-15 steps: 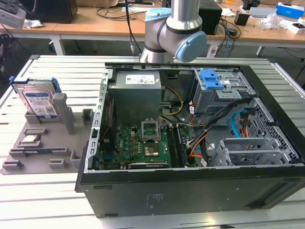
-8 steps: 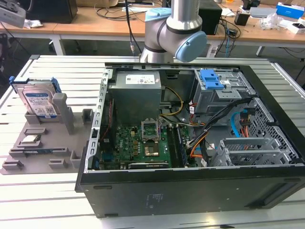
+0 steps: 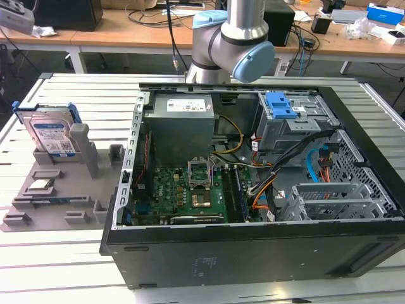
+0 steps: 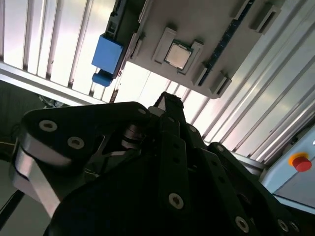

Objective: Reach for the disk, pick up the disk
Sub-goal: 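Pick up the disk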

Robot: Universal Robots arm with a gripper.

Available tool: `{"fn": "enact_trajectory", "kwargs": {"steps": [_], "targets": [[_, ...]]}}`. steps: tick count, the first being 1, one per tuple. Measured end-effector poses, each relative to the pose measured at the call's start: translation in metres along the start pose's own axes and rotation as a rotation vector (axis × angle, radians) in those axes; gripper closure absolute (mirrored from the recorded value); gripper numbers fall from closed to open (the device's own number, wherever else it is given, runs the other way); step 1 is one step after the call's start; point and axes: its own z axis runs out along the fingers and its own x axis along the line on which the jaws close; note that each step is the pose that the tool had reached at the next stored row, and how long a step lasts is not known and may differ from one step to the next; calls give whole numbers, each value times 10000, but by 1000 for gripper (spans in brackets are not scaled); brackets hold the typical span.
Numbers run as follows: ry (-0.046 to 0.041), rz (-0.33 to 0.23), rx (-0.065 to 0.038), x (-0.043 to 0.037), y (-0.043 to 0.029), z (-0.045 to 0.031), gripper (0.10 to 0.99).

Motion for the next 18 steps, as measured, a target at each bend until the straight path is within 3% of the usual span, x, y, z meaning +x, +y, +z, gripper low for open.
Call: {"fn": "enact_trajectory", "kwargs": {"steps": [4, 18], "targets": [[15, -377, 0, 0, 0, 0, 980], [112, -2941, 2, 0, 0, 0, 980]]}}
